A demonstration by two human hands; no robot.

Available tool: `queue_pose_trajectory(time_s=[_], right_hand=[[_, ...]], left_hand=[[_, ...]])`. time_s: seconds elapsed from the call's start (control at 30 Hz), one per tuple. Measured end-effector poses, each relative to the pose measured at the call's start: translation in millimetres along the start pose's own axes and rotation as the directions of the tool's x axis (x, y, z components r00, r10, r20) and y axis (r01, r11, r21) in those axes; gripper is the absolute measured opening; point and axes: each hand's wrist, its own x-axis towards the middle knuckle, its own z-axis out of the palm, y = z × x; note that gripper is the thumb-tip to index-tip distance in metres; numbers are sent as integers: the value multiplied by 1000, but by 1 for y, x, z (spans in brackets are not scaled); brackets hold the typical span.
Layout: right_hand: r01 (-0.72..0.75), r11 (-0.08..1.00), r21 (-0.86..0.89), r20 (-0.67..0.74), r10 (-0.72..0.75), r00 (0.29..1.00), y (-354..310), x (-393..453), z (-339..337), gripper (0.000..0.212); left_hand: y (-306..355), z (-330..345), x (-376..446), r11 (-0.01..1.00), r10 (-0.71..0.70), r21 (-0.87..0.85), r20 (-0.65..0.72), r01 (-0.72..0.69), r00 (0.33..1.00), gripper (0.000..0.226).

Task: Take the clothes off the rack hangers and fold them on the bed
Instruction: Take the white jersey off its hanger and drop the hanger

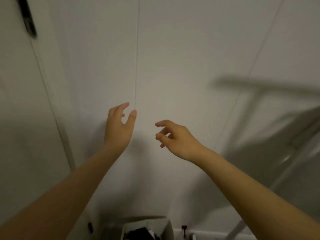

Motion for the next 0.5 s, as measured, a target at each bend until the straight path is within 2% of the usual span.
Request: queue_pose_trajectory(time_s=[0.1, 0.2, 0.33, 0.5], right_hand=[[30, 993, 118, -90, -19, 996, -52, -34, -58, 29], [99, 983, 153, -182, -70, 981, -88, -83, -107, 27], [102, 990, 100, -291, -69, 954, -104, -156, -165, 24], [5, 1000, -15, -401, -10, 916, -94, -267, -239, 27]], left_hand=[[84, -14, -3, 992, 89, -86, -51, -93, 995, 33], [146, -26, -22, 973, 166, -151, -77, -176, 983, 32], [197, -34, -53, 951, 231, -189, -97, -245, 968, 31], [251, -19, -115, 929, 258, -263, -46, -261, 965, 29]])
